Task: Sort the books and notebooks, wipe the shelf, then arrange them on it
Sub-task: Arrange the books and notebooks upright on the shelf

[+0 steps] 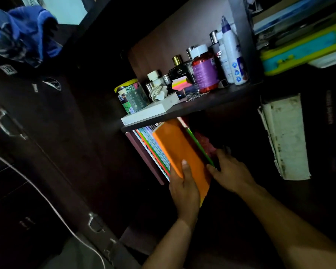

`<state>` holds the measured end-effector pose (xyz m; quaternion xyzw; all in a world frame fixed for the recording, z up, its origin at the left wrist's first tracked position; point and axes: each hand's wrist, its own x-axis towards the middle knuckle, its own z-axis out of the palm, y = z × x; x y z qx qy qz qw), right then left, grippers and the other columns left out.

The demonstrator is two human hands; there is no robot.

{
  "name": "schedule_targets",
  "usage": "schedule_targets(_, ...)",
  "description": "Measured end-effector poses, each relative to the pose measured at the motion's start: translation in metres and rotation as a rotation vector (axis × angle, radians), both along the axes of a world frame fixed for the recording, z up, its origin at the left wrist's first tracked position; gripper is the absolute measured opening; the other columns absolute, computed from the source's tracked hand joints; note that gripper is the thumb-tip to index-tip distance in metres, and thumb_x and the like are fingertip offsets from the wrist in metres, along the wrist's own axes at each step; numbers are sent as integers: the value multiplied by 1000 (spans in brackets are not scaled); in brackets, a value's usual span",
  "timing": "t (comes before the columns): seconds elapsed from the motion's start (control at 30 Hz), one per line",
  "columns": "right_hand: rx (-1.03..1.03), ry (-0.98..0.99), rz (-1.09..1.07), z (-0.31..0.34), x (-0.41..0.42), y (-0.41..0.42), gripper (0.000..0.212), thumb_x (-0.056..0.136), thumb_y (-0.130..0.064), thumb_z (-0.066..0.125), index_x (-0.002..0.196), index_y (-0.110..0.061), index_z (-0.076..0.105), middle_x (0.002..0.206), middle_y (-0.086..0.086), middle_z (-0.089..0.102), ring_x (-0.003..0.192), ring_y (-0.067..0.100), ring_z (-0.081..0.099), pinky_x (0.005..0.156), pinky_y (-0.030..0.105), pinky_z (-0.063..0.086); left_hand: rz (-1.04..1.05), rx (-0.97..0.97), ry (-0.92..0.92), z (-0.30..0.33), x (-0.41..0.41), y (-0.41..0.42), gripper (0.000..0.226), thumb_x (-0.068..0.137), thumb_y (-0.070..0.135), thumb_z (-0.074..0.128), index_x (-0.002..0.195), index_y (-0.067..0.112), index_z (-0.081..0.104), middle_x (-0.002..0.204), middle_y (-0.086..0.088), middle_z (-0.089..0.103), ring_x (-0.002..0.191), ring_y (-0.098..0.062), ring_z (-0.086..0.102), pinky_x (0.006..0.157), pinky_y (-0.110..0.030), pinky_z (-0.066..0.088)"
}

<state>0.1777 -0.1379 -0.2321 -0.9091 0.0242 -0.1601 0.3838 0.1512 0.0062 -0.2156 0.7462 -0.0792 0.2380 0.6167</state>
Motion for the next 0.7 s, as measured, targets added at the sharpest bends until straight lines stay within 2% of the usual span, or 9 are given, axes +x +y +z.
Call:
schedule_targets(0.07,0,-13,27,-2,2,1,58,102,-49,49,150,-20,33,145,10,52,128,31,55,98,37,48,35,159,-7,0,13,-4,37,92,74,42,126,59,37,130,12,59,115,-15,61,99,-48,52)
schedule_targets(0.13,38,-34,53,-3,4,1,57,103,-51,46,151,-23,34,147,8,52,129,29,54,101,40,49,19,236,9,-6,12,-2,35,86,62,48,115,63,28,112,7,64,95,-17,66,87,-47,55)
schedule_targets(0.2,61,-47,95,-6,6,3,59,101,-54,47,151,-26,33,147,6,52,130,28,54,103,43,49,-34,273,24,-18,9,7,48,82,53,52,123,58,27,95,7,68,80,-20,68,77,-47,58)
schedule_targets(0.27,61,-70,124,-9,9,4,63,98,-51,55,153,-27,34,149,5,51,134,27,51,107,42,46,-58,308,-13,-27,12,14,54,83,49,57,127,60,27,100,6,69,81,-22,70,74,-48,60)
schedule_targets(0.37,23,-65,147,-9,11,1,70,93,-38,67,155,-27,36,152,4,49,138,24,48,112,42,41,-84,263,-91,-28,24,11,60,89,18,68,119,59,37,100,2,64,70,-15,71,70,-38,61)
schedule_targets(0.47,58,-45,148,-13,12,2,75,87,-32,73,153,-30,38,148,2,53,134,22,51,110,40,42,-134,208,-52,-34,31,12,70,86,-5,67,121,51,43,99,-4,58,79,-16,67,74,-33,59)
schedule_targets(0.53,63,-54,174,-14,12,3,76,85,-34,73,152,-31,38,151,0,48,135,20,49,111,40,41,-124,209,-9,-39,41,14,62,86,-1,69,118,46,45,93,-8,59,76,-18,65,73,-39,57)
schedule_targets(0.6,65,-67,195,-18,16,3,77,85,-38,71,153,-30,36,154,0,43,136,20,47,112,41,41,-70,246,30,-41,50,10,47,87,6,71,104,43,48,82,-12,62,68,-21,63,68,-44,55)
schedule_targets(0.7,73,-89,190,-25,17,2,77,88,-39,71,155,-30,35,156,0,40,139,20,45,113,39,40,-15,213,92,-44,57,7,33,84,9,75,88,32,53,73,-12,62,63,-15,57,62,-39,50)
